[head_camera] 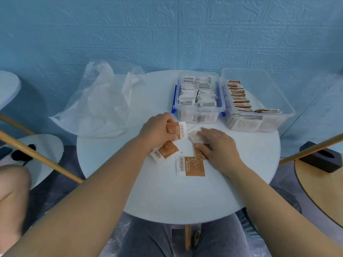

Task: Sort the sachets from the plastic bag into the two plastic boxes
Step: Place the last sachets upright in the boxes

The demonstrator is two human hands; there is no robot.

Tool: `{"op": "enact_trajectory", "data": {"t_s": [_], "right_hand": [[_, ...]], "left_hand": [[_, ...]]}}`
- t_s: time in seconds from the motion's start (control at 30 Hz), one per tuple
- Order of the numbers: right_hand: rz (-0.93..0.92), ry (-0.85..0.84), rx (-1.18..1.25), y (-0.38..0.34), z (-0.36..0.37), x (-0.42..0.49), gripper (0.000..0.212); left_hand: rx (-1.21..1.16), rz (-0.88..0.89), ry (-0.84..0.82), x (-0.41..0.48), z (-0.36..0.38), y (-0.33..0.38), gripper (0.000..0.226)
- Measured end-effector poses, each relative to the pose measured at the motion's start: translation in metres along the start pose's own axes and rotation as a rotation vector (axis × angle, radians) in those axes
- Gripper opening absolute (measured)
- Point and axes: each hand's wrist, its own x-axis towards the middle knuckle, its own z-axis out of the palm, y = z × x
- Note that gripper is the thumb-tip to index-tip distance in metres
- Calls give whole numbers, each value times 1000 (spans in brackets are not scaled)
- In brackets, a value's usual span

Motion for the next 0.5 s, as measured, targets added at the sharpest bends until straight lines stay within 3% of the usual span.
{"op": "enact_trajectory", "data": {"t_s": [0.27,0.33,0.43,0.5], "right_hand": [[175,-11,539,11,-19,-3,49],[209,-30,389,6,-19,2,52],[221,-72,-37,-5,-18,7,68],[223,-128,-100,-12,-18,9,66]], "left_hand": [[-278,74,252,-17,0,14,22],[-342,47,272,-21,4,17,13],[-407,-19,301,-25,11,17,9],[-439,-49,313,-28,14,16,7]]}}
